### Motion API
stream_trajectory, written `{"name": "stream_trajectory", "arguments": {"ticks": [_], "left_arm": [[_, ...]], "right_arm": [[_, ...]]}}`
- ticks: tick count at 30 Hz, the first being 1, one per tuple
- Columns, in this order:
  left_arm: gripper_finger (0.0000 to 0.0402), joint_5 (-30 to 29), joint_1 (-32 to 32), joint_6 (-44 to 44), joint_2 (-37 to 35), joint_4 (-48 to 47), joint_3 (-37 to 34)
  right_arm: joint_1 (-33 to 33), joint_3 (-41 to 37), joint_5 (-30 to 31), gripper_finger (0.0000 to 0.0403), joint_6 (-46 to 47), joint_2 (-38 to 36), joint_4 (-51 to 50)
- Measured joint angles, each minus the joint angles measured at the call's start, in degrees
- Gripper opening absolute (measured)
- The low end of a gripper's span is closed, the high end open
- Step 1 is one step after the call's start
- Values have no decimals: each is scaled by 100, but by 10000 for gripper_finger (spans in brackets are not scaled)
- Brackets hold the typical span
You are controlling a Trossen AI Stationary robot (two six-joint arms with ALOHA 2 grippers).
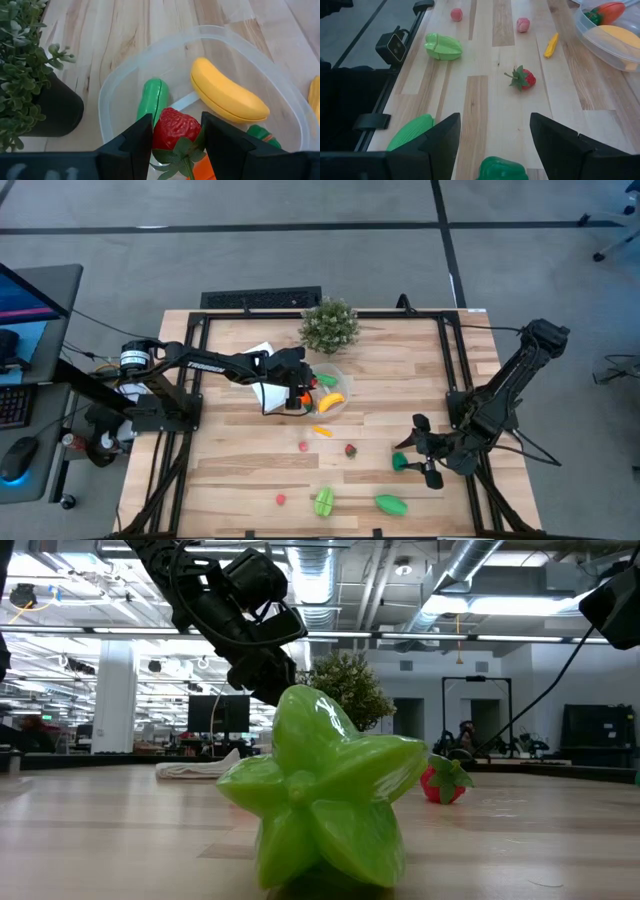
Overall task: Pick and placing Produce into tupperware
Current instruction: Put the left red strawberry into the transparent bin
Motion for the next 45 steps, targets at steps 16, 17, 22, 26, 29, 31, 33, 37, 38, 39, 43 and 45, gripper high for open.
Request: {"name": "stream_trajectory", "arguments": {"ticks": [16, 17, 22, 26, 29, 31, 33, 37, 38, 39, 43, 45], "left_arm": [[152, -120, 0, -7, 0, -22, 0], [152, -122, 0, -7, 0, -24, 0], [152, -126, 0, -49, 0, -34, 0], [152, -133, 0, -63, 0, -105, 0], [152, -165, 0, -111, -2, -173, 0], [152, -168, 0, -135, -2, -171, 0], [152, -168, 0, -150, -2, -172, 0], [152, -170, 2, -259, -2, -196, 0], [152, -170, 2, -267, -2, -214, 0], [152, -170, 4, -294, -2, -235, 0], [152, -170, 4, -422, -2, -350, 0], [152, -170, 4, -489, -3, -388, 0]], "right_arm": [[0, 0, 0, 234, 0, 0, -2], [2, 0, 1, 234, 0, 0, 0], [1, 0, 1, 234, -1, 0, -2], [1, 0, 1, 234, -2, 0, -2], [-20, 0, 1, 234, -2, 0, 0], [-20, 0, 0, 234, -4, 0, 0], [-20, 0, 2, 234, -7, 0, -2], [-20, 0, 2, 234, -9, 0, -2], [-20, 0, 1, 234, -9, 0, 0], [-20, 0, 2, 234, -9, 0, -2], [-20, 0, 5, 234, -11, 0, -2], [-20, 0, 26, 234, -13, 0, 0]]}}
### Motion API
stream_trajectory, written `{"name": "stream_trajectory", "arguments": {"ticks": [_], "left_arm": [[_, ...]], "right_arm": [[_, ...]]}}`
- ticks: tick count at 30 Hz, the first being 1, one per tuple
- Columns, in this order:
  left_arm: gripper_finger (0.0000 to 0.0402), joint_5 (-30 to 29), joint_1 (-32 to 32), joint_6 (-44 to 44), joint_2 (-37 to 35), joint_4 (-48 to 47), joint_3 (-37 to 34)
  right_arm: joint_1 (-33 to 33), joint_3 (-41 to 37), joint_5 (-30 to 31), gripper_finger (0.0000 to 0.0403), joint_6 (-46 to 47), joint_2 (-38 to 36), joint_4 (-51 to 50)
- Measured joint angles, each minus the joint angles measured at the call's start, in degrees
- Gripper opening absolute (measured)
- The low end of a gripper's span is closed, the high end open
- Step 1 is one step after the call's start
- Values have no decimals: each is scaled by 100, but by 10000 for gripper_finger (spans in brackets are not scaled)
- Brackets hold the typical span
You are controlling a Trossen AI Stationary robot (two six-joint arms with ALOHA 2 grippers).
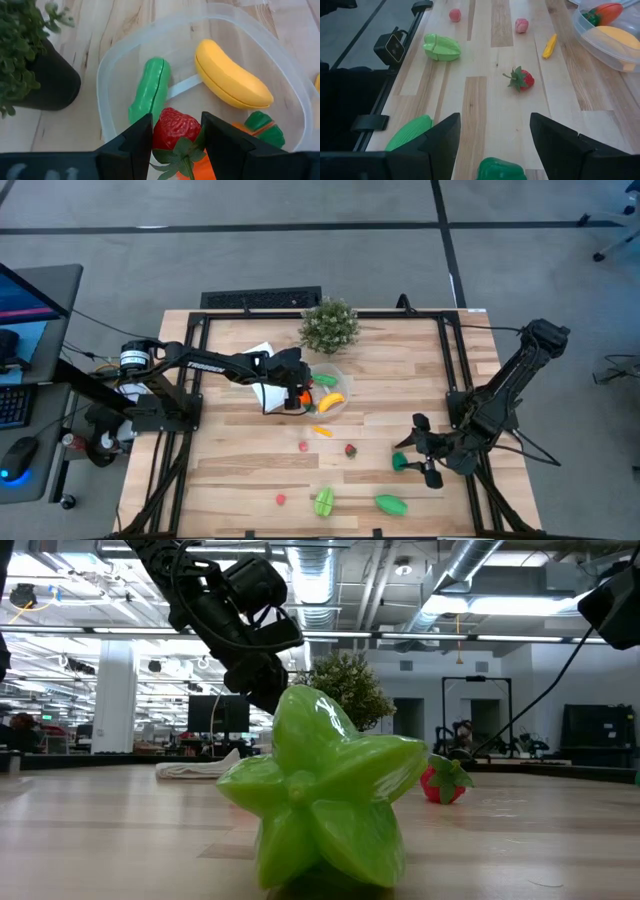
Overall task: Pick and placing Produce into tupperware
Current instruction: Put the left red strawberry into the transparent bin
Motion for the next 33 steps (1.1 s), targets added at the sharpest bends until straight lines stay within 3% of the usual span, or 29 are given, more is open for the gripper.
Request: {"name": "stream_trajectory", "arguments": {"ticks": [21, 27, 33], "left_arm": [[152, -196, 0, -192, -2, 184, 2], [152, 388, 0, -374, -2, 239, 2], [152, 509, -11, -420, -2, 292, 2]], "right_arm": [[0, 0, 66, 234, 0, 0, 0], [0, 0, 86, 234, -117, 0, 2], [0, 0, 127, 234, -195, 0, 2]]}}
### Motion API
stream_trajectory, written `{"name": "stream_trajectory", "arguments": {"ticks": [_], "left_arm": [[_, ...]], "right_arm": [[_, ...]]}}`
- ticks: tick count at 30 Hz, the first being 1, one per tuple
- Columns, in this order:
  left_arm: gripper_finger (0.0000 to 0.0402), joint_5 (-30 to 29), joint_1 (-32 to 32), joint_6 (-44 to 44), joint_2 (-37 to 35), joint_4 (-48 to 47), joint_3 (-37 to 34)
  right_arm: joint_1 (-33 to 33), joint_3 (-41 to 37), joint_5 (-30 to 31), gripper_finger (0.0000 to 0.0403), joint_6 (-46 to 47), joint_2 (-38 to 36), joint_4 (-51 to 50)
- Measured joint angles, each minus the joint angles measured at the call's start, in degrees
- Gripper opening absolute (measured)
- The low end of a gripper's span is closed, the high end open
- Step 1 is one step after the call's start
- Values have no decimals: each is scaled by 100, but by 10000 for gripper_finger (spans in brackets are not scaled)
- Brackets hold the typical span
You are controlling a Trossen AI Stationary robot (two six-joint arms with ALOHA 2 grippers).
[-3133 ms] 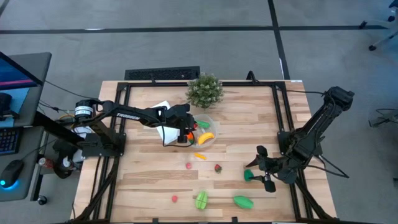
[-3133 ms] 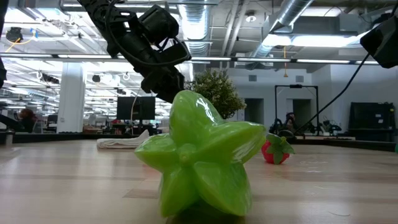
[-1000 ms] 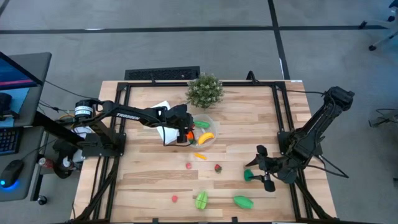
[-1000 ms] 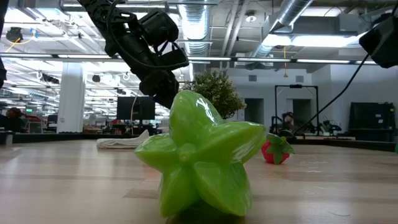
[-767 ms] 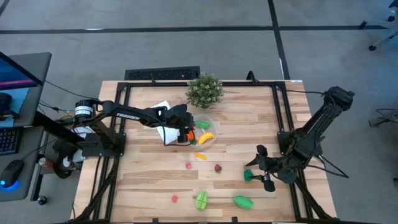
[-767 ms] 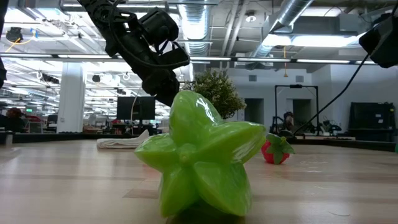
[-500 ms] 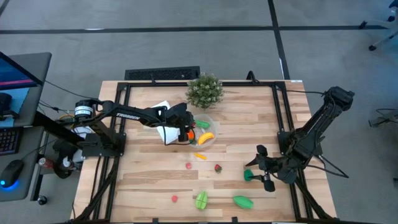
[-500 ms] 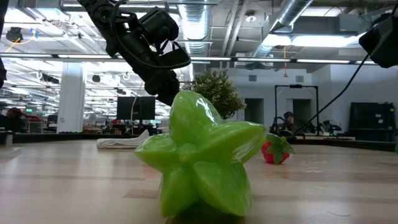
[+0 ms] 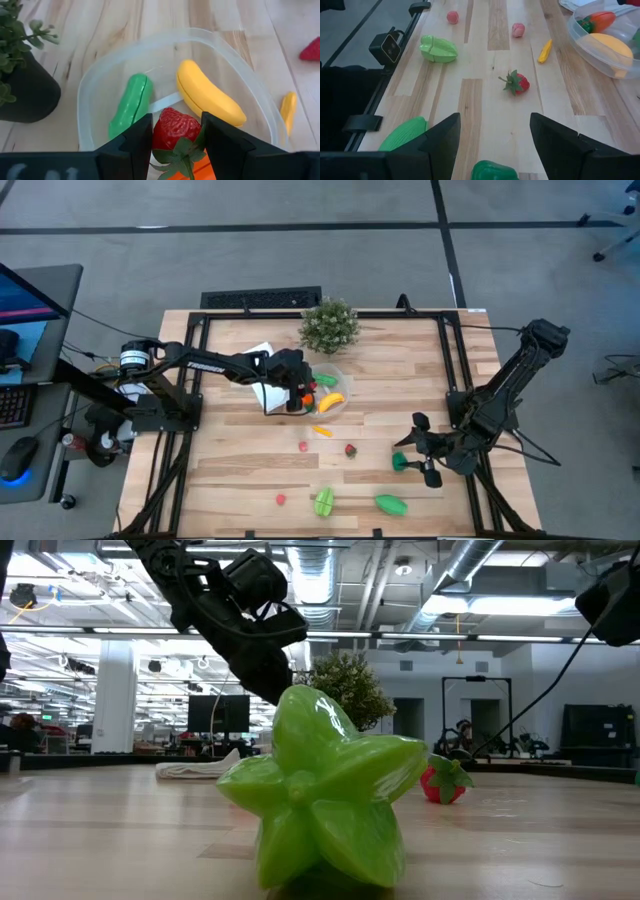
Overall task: Pick and placing Produce into tupperware
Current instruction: Put the left red strawberry into the transparent bin
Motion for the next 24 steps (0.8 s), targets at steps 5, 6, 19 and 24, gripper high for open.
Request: {"name": "stream_trajectory", "arguments": {"ticks": [5, 6, 19, 24], "left_arm": [[152, 0, 0, -42, 0, 67, 0], [152, 0, 2, -43, 0, 77, 0], [228, -42, 2, -92, 606, 323, -2], [251, -44, 2, -48, 617, 350, -2]], "right_arm": [[0, 0, 0, 234, -2, 0, 2], [0, 0, 0, 234, -2, 1, 1], [0, -4, 0, 234, 9, 2, 10], [0, -4, 0, 234, 3, 2, 4]]}}
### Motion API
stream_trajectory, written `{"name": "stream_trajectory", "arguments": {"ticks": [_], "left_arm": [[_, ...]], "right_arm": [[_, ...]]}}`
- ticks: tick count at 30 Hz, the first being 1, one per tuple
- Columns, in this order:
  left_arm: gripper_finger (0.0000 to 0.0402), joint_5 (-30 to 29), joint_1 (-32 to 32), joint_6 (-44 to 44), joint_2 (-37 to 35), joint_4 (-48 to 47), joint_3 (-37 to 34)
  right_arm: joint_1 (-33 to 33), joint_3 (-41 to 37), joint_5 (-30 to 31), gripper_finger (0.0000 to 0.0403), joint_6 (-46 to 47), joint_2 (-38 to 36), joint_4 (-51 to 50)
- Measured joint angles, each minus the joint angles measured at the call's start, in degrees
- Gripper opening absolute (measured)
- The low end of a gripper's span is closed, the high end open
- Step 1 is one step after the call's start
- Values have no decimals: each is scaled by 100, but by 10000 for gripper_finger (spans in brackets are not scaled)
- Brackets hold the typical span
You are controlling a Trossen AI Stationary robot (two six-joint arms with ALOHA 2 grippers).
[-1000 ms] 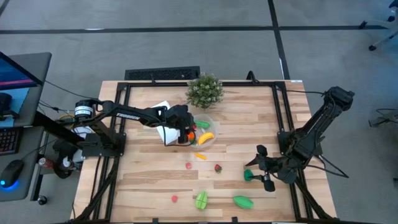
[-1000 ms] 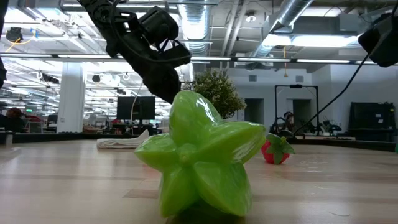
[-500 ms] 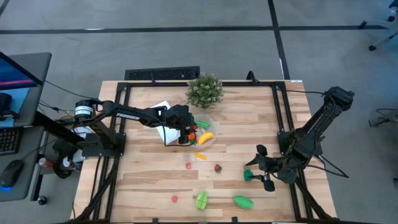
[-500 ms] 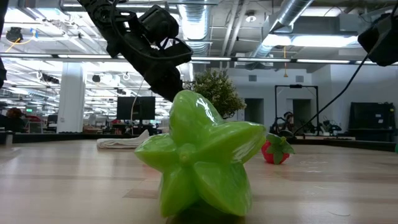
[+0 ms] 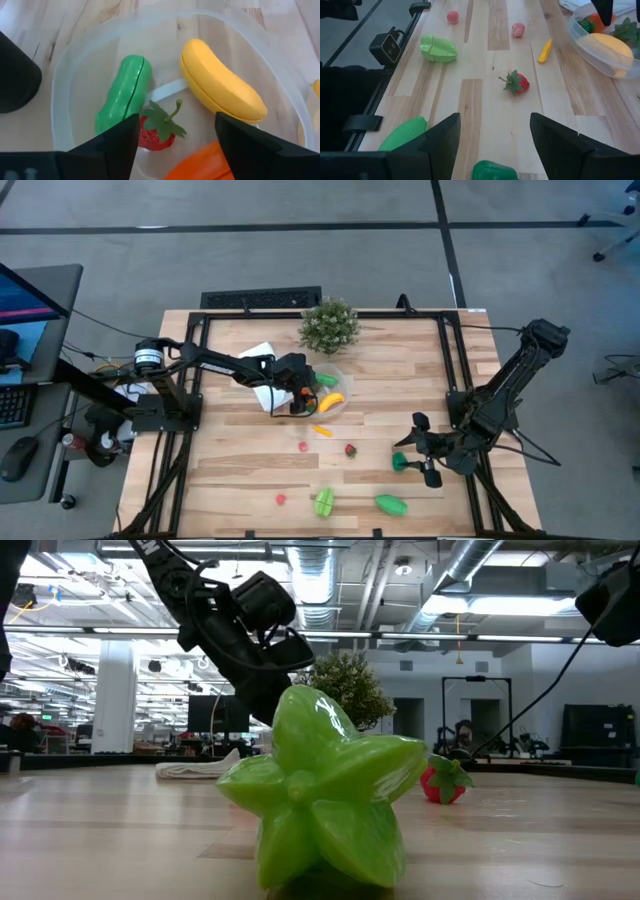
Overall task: Pick and placing Produce into tupperware
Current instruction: Put the left red strawberry into the transparent bin, then put the red strawberry into the transparent bin
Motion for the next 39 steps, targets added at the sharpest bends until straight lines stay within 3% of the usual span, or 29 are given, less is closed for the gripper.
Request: {"name": "stream_trajectory", "arguments": {"ticks": [14, 25, 32, 39], "left_arm": [[254, 285, -2, 164, -184, -257, 278], [254, 914, -91, 183, -611, -3365, 1508], [254, 903, -562, 251, -691, -3938, 1500], [254, 903, -1167, 295, -724, -3897, 1499]], "right_arm": [[-49, 0, 462, 234, -99, 0, -3], [-974, 0, 549, 234, -28, 0, 19], [-1654, 0, -37, 234, -295, 139, 154], [-1989, 2, -988, 234, -1326, 1111, 1375]]}}
